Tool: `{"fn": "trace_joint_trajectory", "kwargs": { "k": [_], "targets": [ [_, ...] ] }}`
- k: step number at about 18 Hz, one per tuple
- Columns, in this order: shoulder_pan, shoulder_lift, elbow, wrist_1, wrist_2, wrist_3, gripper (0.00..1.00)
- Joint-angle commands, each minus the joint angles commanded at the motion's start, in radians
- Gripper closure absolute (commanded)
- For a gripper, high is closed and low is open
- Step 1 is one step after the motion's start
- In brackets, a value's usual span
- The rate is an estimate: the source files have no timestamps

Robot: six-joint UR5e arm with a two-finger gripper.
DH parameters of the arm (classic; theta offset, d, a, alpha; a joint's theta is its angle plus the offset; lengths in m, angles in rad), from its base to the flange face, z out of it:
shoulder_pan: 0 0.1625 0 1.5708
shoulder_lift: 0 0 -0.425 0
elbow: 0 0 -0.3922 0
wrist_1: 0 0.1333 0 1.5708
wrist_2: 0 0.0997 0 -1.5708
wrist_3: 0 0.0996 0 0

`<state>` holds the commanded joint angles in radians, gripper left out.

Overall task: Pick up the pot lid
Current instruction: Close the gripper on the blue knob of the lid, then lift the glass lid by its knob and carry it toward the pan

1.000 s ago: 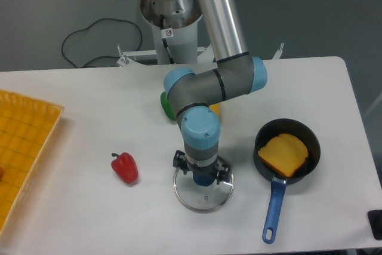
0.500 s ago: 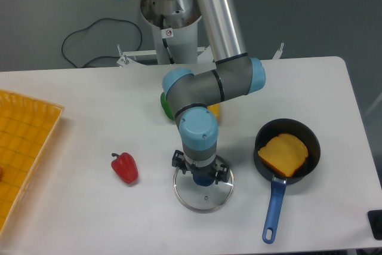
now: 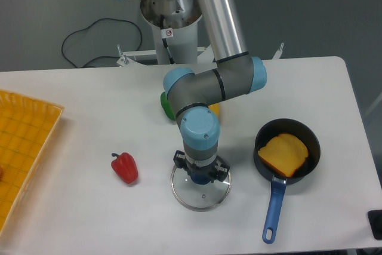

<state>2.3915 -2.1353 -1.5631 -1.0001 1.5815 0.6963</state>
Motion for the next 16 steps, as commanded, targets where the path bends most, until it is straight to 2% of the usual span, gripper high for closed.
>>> {"fn": "trace_joint_trajectory", "kwargs": {
  "k": [2,6,9,16],
  "targets": [
    [0.002,0.005,0.011,-0.026,-0.001,0.018,0.52],
    [0.002,0.023,0.072,-0.161,0.000,0.051,0.52],
    [0.002,0.044,0.078,-0.176,-0.005,0.083,0.52],
    [0.021,0.139,0.081,-0.304,-0.003,0.242,0.52]
  ]
}}
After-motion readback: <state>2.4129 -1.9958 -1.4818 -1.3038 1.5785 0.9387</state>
